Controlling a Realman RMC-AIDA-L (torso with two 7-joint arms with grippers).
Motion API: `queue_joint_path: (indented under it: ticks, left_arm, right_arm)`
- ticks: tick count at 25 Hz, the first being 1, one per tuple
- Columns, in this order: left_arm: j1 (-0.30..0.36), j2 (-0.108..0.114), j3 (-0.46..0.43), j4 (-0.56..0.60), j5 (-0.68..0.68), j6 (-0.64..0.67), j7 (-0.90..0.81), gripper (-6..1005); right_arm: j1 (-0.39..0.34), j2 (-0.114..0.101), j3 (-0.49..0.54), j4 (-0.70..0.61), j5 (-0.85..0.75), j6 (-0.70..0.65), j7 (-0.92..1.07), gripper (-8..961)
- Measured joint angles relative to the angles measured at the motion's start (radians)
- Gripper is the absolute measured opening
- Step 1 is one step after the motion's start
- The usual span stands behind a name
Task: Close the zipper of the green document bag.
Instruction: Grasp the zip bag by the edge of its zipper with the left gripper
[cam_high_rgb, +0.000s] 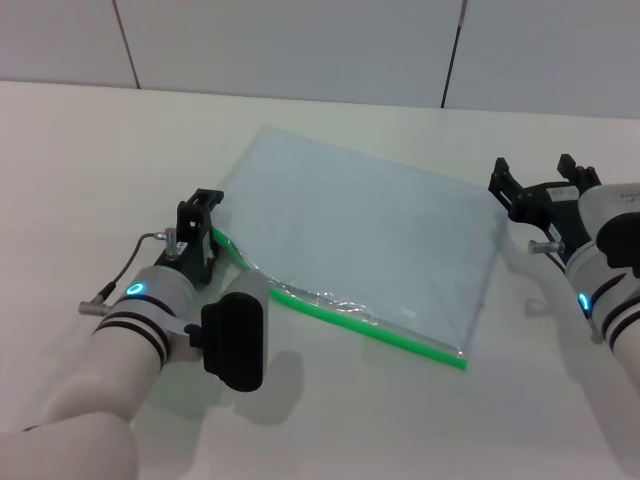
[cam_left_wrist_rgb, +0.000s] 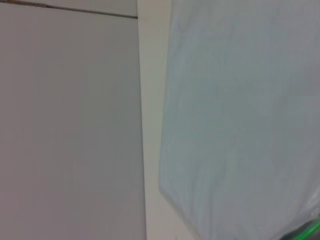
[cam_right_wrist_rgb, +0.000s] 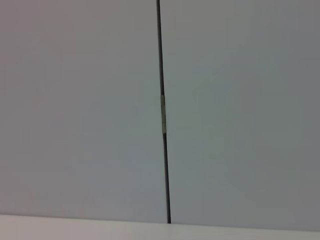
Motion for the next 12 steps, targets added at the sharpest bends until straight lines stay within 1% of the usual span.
queue_joint_path:
  ticks: [12]
  left_arm:
    - [-0.002, 0.0, 0.0, 0.016, 0.022, 0.016, 0.035, 538]
  right_arm:
    - [0.001, 0.0, -0.001, 0.0, 0.0, 0.0, 0.0, 862]
